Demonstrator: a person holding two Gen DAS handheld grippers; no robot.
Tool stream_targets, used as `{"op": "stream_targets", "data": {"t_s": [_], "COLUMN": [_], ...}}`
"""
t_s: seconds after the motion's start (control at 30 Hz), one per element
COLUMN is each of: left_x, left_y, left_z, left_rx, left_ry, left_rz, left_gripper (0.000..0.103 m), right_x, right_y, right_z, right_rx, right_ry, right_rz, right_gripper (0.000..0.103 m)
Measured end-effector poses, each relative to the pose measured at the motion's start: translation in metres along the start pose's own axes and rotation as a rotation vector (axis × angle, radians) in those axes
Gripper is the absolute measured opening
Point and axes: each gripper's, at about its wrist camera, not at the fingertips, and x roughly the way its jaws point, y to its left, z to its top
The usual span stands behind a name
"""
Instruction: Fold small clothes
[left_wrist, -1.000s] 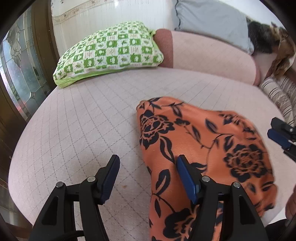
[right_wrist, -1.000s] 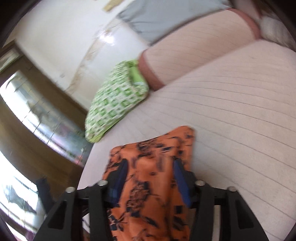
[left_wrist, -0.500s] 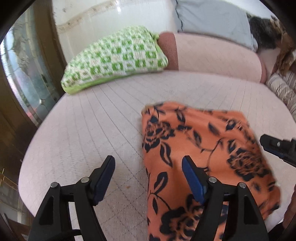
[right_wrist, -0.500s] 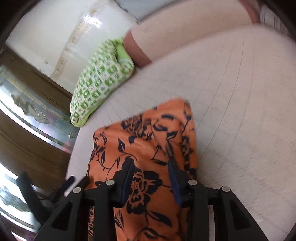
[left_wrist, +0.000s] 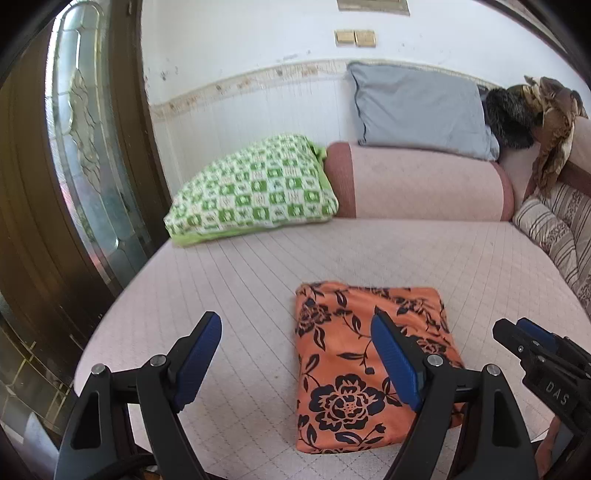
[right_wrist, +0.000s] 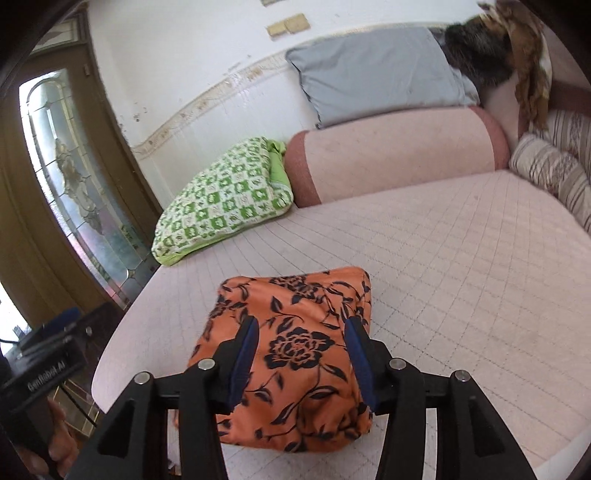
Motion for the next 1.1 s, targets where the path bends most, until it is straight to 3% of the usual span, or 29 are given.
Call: {"op": "stream_targets", "data": {"t_s": [0.03, 0.33, 0.4, 0.5, 0.67, 1.1], "left_x": [-0.005, -0.050, -0.055, -0.063, -0.077, -0.076], "left_y": [0.002, 0.018, 0.023, 0.029, 0.036, 0.042], "left_z": [0.002, 0.022, 0.026, 0.031, 0.031, 0.028], "left_rx": [0.000, -0.033, -0.049, -0.067, -0.086, -0.067], "left_ry": [-0.007, -0.077, -0.082, -0.086, -0.125, -0.097], "left_rz": [0.003, 0.059, 0.070, 0.096, 0.123, 0.118], "left_gripper": [0.084, 0.085, 0.086, 0.097, 0.097, 0.097], "right_x": [-0.007, -0.062, -0.068, -0.075, -0.080, -0.081], "right_y": [0.005, 0.030, 0.034, 0.040, 0.044, 0.049], "right_z": [0.002, 0.016, 0.017, 0.018, 0.017, 0.012], "right_rx": [-0.030, -0.078, -0.088, -0.100, -0.108, -0.115], "right_ry": [-0.037, -0.126, -0.132, -0.132, -0.131, -0.136], "right_rz": [0.036, 0.040, 0.042, 0.041, 0.044, 0.067], "right_gripper": [0.053, 0.057, 0.058, 0.058, 0.058, 0.058]}}
